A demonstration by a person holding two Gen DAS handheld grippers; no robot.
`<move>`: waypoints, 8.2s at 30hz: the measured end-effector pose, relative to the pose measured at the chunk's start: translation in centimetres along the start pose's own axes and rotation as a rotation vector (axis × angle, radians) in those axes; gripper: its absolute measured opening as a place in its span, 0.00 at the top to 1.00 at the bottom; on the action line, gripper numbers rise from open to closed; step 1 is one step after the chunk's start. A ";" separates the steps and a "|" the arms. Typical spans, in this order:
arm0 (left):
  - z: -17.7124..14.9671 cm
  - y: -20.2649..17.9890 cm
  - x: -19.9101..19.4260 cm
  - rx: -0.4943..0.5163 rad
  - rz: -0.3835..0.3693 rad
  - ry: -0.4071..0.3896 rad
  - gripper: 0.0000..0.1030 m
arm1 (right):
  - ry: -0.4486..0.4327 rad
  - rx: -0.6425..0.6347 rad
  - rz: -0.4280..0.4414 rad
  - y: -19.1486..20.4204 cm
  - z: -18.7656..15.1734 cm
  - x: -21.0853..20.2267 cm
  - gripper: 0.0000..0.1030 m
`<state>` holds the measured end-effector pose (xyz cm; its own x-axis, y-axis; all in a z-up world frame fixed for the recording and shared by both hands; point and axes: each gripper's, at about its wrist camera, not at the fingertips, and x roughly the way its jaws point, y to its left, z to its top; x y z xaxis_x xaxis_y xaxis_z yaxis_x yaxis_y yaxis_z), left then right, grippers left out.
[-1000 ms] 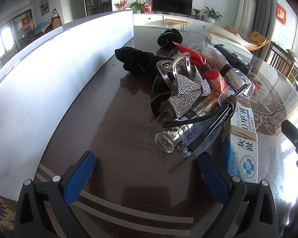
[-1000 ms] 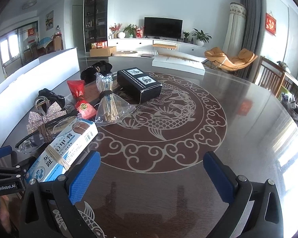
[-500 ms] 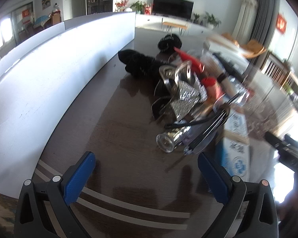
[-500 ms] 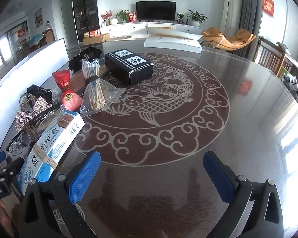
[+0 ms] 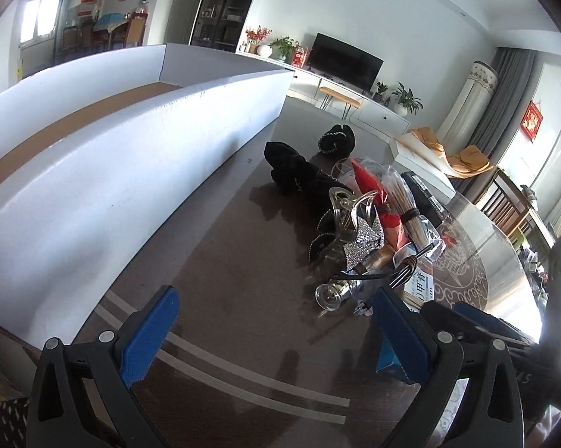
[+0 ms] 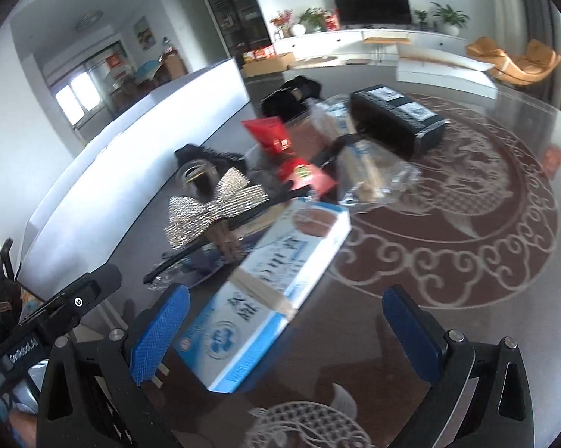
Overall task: Organize objects
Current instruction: 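Reach the right gripper to the blue-and-white nail-cream box and grasp it, then move the left gripper toward the black-framed eyeglasses while the right gripper holds the box, then close the left gripper on the eyeglasses frame and lift them, then carry the eyeglasses with the left gripper into the bin while the right drops the box there, then bring both open grippers back over the cluttered table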
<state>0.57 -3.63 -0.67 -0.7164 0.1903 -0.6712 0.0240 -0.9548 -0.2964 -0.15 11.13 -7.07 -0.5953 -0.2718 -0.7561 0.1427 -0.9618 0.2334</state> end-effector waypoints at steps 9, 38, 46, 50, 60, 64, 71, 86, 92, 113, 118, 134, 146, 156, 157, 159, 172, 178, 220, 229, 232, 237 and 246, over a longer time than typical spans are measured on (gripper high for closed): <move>0.0 0.8 0.6 -0.030 0.023 0.030 0.00 | 0.090 -0.167 -0.116 2.6 0.5 3.5 0.16; -0.3 0.2 1.8 -0.010 -0.016 0.101 0.00 | 0.004 0.018 -0.340 -9.1 -3.0 -2.6 0.17; -0.3 -0.1 2.0 -0.001 -0.032 0.108 0.00 | 0.029 0.026 -0.341 -9.2 -3.0 -2.1 0.01; -0.3 -0.2 2.1 0.004 -0.043 0.111 0.00 | 0.032 0.024 -0.340 -9.2 -3.0 -2.0 0.00; -0.7 -1.2 2.8 0.048 -0.027 0.150 0.00 | 0.032 0.023 -0.340 -9.2 -3.0 -2.0 0.00; -0.8 -1.4 2.9 0.063 -0.011 0.154 0.00 | 0.032 0.023 -0.340 -9.2 -3.0 -2.0 0.00; -0.9 -1.9 3.2 0.099 0.025 0.164 0.00 | 0.032 0.023 -0.340 -9.1 -3.0 -2.1 0.00; -1.1 -2.6 3.6 0.143 0.069 0.174 0.00 | 0.032 0.023 -0.340 -9.1 -3.0 -2.1 0.00; -1.2 -2.8 3.7 0.154 0.079 0.177 0.00 | 0.032 0.023 -0.341 -9.1 -3.0 -2.1 0.00; -1.7 -4.3 4.5 0.255 0.176 0.203 0.00 | 0.032 0.023 -0.341 -9.1 -3.0 -2.1 0.00; -1.8 -4.3 4.6 0.254 0.178 0.202 0.00 | 0.032 0.024 -0.341 -9.1 -3.0 -2.1 0.00; 0.0 -14.8 4.0 0.655 -0.228 0.253 0.00 | 0.031 0.025 -0.339 -9.1 -3.0 -2.1 0.00; -2.9 -11.1 4.2 0.661 -0.329 0.393 0.04 | 0.031 0.026 -0.340 -9.1 -3.0 -2.1 0.00; -3.4 -13.1 4.5 0.653 -0.133 0.326 0.72 | 0.031 0.029 -0.337 -9.1 -3.0 -2.0 0.00; -3.5 -12.8 4.2 0.636 -0.127 0.318 0.72 | 0.033 0.027 -0.334 -9.2 -3.0 -2.0 0.00; -3.6 -11.8 3.6 0.591 -0.128 0.304 0.72 | 0.091 0.018 -0.316 -9.4 -2.3 -1.7 0.00; 1.7 -6.1 -4.4 0.324 -0.252 0.084 0.73 | 0.121 0.009 -0.082 -7.5 2.2 -5.5 0.57; 9.0 1.7 -8.2 0.176 -0.157 -0.032 0.73 | 0.009 -0.037 0.131 2.2 7.7 -6.4 0.57; -1.3 -6.7 3.2 0.321 -0.071 0.273 0.00 | -0.006 -0.107 -0.328 -6.4 -4.0 -2.7 0.00; -1.7 -5.9 4.3 0.336 0.006 0.252 0.00 | 0.016 -0.035 -0.301 -7.2 -3.8 -2.2 0.00; -2.3 -6.7 4.7 0.394 0.063 0.255 0.00 | 0.019 -0.024 -0.297 -7.4 -3.8 -2.1 0.00; -2.0 -6.2 4.4 0.368 0.026 0.257 0.00 | 0.019 -0.024 -0.297 -7.3 -3.8 -2.1 0.00; 0.0 -5.0 -1.4 0.265 -0.043 0.068 0.00 | 0.019 -0.024 -0.297 -7.3 -3.8 -2.1 0.00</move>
<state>1.45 0.84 1.77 -0.6643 0.2382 -0.7085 -0.1947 -0.9703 -0.1436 3.08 18.65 -9.54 -0.5991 0.0216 -0.8004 -0.0170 -0.9998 -0.0143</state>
